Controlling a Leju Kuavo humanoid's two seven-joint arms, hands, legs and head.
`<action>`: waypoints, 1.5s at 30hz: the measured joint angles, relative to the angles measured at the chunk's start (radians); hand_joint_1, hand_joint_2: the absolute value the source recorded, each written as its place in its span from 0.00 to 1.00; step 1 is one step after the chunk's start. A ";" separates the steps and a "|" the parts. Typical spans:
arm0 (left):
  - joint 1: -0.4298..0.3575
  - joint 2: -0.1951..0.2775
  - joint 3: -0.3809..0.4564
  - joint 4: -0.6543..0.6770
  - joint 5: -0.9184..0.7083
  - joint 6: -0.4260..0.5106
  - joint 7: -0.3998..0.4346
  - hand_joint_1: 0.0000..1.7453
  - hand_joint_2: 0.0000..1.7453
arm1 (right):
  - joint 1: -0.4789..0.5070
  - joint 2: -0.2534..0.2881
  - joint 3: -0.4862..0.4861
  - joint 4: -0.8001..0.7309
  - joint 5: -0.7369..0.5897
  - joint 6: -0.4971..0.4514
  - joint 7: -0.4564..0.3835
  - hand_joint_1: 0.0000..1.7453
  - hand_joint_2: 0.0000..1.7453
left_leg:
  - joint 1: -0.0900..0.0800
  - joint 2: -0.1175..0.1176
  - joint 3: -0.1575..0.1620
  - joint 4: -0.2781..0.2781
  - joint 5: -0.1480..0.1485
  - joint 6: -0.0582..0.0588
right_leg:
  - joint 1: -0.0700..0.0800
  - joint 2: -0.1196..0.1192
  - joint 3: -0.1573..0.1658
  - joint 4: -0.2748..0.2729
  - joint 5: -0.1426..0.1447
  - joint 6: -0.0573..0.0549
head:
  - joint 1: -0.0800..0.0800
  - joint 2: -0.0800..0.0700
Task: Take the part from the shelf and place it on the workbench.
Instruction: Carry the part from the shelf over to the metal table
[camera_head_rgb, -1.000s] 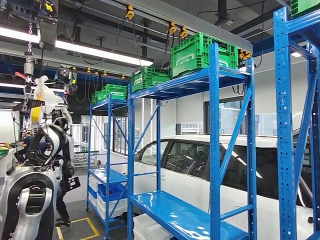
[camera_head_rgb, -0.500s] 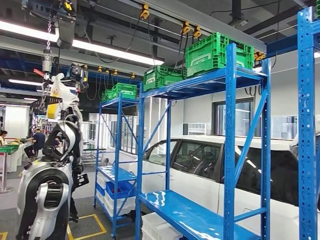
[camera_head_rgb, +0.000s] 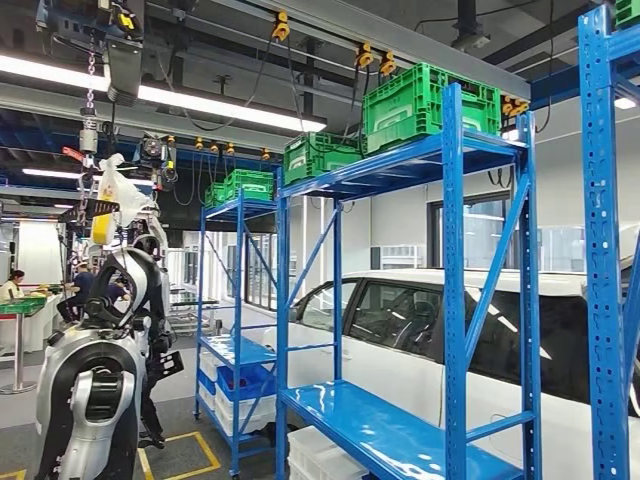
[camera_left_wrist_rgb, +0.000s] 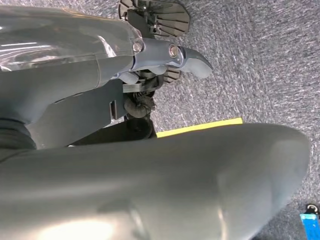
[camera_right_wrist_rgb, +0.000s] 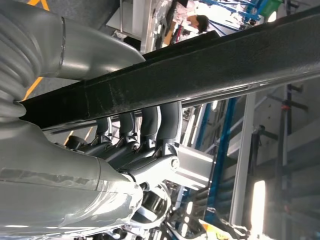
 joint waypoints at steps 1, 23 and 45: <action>0.000 0.000 0.000 0.000 0.000 0.000 0.000 0.00 1.00 | 0.000 0.001 0.000 0.000 0.001 0.000 0.000 1.00 1.00 | 0.000 0.001 -0.013 0.033 -0.023 -0.004 | -0.003 -0.003 0.002 -0.005 0.003 -0.005 | 0.000 0.000; 0.001 0.005 0.003 0.000 -0.004 0.003 0.004 0.00 1.00 | 0.001 -0.003 0.001 0.009 0.015 -0.008 0.000 1.00 1.00 | 0.003 0.006 0.013 -0.017 0.016 0.024 | -0.002 -0.008 -0.084 0.184 -0.058 0.031 | 0.000 0.000; -0.003 0.010 0.004 0.000 -0.009 -0.002 0.023 0.00 1.00 | 0.000 0.001 0.002 0.013 0.021 -0.012 -0.001 1.00 1.00 | 0.005 0.013 0.011 -0.018 0.016 0.008 | 0.000 -0.015 -0.012 0.010 -0.002 0.025 | 0.000 0.000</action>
